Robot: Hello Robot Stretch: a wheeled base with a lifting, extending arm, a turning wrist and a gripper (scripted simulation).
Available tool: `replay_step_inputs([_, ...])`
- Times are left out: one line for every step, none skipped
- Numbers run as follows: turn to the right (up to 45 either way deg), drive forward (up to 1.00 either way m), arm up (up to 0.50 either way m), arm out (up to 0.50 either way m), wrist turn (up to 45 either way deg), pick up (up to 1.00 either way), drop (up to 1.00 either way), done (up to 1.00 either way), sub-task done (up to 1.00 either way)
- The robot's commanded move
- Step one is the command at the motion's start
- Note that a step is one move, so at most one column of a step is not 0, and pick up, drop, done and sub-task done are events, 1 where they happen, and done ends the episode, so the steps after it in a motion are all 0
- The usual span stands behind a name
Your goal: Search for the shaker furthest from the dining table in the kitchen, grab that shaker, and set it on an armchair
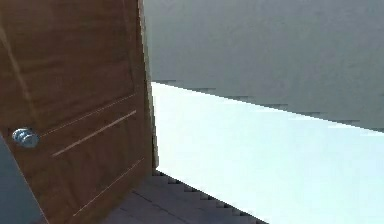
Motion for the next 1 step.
replay_step_inputs([12.0,0.0,0.0,0.0,0.0,0.0,0.0,0.0,0.0])
